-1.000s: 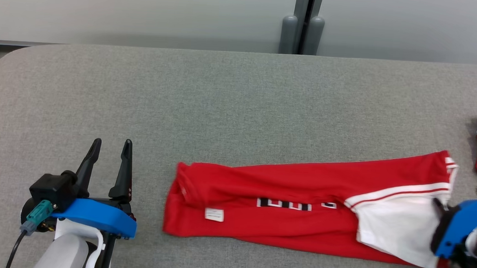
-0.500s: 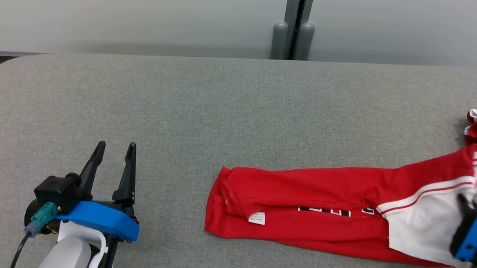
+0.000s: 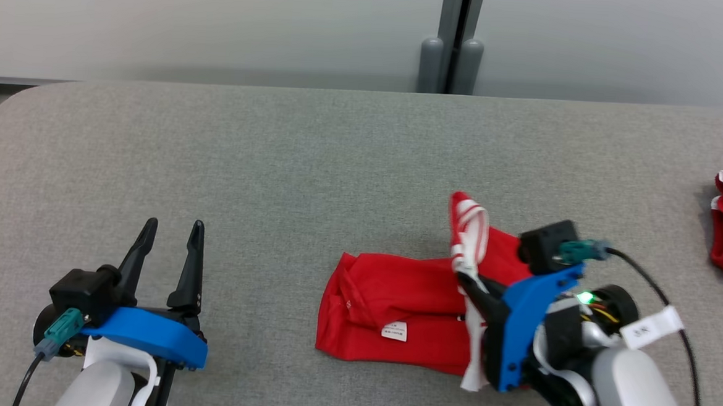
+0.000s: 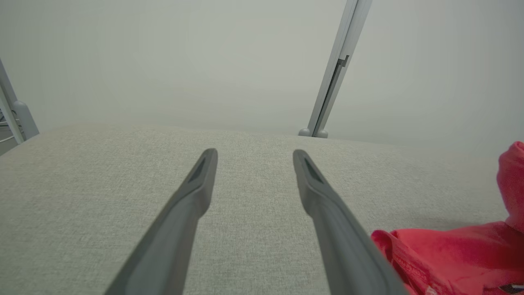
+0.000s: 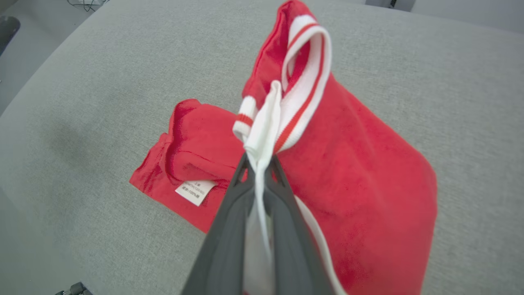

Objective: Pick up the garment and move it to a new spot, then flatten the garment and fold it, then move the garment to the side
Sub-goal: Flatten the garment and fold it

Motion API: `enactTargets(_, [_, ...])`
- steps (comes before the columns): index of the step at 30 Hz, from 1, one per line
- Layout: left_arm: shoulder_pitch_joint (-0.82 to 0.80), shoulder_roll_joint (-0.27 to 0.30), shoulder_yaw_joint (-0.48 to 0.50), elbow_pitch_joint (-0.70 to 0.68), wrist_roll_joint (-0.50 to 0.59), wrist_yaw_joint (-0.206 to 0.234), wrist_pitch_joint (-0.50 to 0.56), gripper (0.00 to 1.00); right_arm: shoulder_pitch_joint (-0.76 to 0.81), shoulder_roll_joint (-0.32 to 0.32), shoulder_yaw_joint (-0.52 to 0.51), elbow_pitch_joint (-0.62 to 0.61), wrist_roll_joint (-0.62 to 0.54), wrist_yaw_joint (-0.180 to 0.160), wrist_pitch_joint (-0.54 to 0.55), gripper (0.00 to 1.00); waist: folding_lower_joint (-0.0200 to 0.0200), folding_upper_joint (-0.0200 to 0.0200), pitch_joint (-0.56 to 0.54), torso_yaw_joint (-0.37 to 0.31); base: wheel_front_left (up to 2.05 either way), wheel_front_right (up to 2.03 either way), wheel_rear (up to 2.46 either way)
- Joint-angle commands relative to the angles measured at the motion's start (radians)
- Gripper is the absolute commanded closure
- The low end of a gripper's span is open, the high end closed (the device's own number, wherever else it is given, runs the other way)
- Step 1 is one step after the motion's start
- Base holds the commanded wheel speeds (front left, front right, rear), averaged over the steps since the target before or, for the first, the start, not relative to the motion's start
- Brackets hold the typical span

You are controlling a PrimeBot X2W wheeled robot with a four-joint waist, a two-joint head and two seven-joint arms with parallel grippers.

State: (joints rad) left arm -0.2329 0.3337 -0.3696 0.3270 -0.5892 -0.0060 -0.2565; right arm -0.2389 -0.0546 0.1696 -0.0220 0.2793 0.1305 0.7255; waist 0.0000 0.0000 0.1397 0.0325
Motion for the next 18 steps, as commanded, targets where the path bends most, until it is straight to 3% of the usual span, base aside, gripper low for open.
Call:
enactTargets(1, [-0.023, -0.003, -0.001, 0.001, 0.002, -0.003, 0.001, 0.00, -0.036, 0.003, 0.041, 0.040, 0.011, 0.001, -0.024, 1.00, 0.0000, 0.0000, 0.008, 0.011, 0.00, 0.00, 0.00])
enactTargets(8, [-0.053, -0.020, -0.025, 0.013, 0.008, -0.017, 0.003, 0.00, -0.165, 0.004, 0.209, 0.266, 0.115, 0.001, -0.113, 1.00, 0.0000, 0.0000, 0.020, 0.057, 0.00, 0.00, 0.00])
enactTargets(14, [-0.066, -0.023, -0.037, 0.032, 0.010, -0.026, 0.002, 0.00, -0.251, 0.004, 0.274, 0.438, 0.178, 0.001, -0.187, 1.00, 0.0000, 0.0000, 0.025, 0.086, 0.00, 0.00, 0.00])
enactTargets(15, [-0.066, -0.024, -0.038, 0.034, 0.009, -0.026, 0.001, 0.00, -0.264, 0.004, 0.282, 0.462, 0.188, 0.001, -0.201, 0.94, 0.0000, 0.0000, 0.024, 0.089, 0.00, 0.00, 0.00])
enactTargets(16, [-0.065, -0.025, -0.037, 0.036, 0.009, -0.027, 0.001, 0.00, -0.275, 0.004, 0.291, 0.484, 0.198, 0.001, -0.214, 0.75, 0.0000, 0.0000, 0.024, 0.091, 0.00, 0.00, 0.00])
enactTargets(17, [-0.065, -0.025, -0.038, 0.038, 0.008, -0.028, 0.000, 0.00, -0.285, 0.004, 0.299, 0.507, 0.210, 0.001, -0.225, 0.00, 0.0000, 0.0000, 0.024, 0.093, 0.00, 0.00, 0.00])
enactTargets(18, [-0.064, -0.025, -0.038, 0.040, 0.008, -0.027, 0.000, 0.00, -0.297, 0.004, 0.303, 0.526, 0.222, 0.001, -0.240, 0.00, 0.0000, 0.0000, 0.023, 0.094, 0.00, 0.00, 0.00])
